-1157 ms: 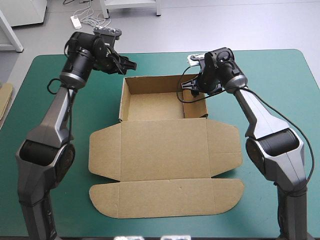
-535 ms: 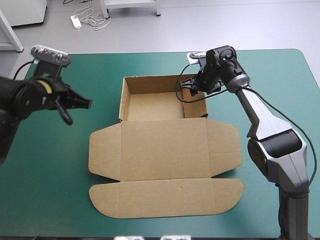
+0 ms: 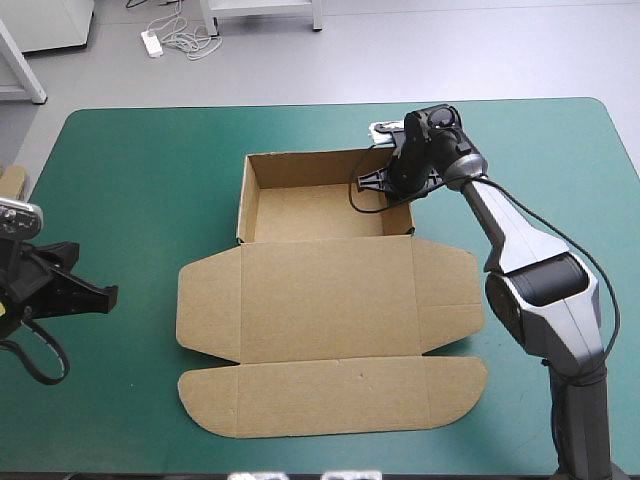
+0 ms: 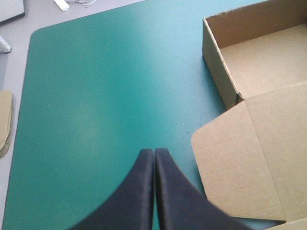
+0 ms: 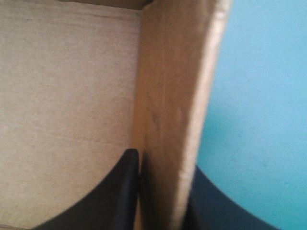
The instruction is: Fold the box
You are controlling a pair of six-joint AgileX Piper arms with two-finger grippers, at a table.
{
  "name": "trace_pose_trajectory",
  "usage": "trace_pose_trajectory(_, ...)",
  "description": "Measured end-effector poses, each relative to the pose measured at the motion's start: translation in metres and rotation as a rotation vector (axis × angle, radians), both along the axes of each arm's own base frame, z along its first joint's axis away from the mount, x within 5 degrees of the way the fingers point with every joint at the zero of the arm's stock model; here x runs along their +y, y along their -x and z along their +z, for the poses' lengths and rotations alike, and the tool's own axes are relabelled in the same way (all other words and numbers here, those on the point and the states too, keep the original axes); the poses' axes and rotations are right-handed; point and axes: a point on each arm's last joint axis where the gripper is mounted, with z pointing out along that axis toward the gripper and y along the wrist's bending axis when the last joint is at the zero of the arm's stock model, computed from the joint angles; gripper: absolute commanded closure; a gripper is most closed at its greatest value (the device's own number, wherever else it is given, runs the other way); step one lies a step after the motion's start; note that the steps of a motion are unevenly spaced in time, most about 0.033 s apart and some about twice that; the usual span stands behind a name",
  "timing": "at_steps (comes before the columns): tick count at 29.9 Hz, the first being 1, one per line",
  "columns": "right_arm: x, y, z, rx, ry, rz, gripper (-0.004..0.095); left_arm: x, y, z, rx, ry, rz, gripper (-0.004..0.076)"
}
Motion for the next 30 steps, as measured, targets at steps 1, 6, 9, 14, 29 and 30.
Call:
trace_pose_trajectory(1, 0.0, 0.0, 0.0, -0.002, 0.004, 0.006, 0.0922, 0.002, 0.003, 0.001, -0.006, -0.003, 0.005, 0.0732)
trace_pose_trajectory(6, 0.0, -0.001, 0.0, -0.012, -0.001, 0.007, 0.0927, 0.005, 0.007, 0.0, 0.002, -0.021, 0.029, 0.0732)
trace_pose_trajectory(9, -0.002, -0.001, 0.002, -0.018, 0.02, 0.012, 0.0927, 0.006, 0.007, 0.0, 0.004, -0.017, 0.04, 0.0732)
trace_pose_trajectory(14, -0.014, -0.001, 0.013, -0.066, 0.094, 0.0, 0.0926, 0.007, 0.006, 0.0, -0.001, -0.023, 0.056, 0.0732)
trace_pose_trajectory(29, -0.188, 0.002, 0.025, -0.018, 0.193, -0.323, 0.0927, 0.021, 0.026, -0.013, -0.048, -0.082, 0.1, 0.0732)
trace_pose_trajectory(30, -0.199, 0.006, 0.021, 0.0, 0.197, -0.345, 0.0927, 0.021, 0.029, -0.017, -0.051, -0.083, 0.098, 0.0732)
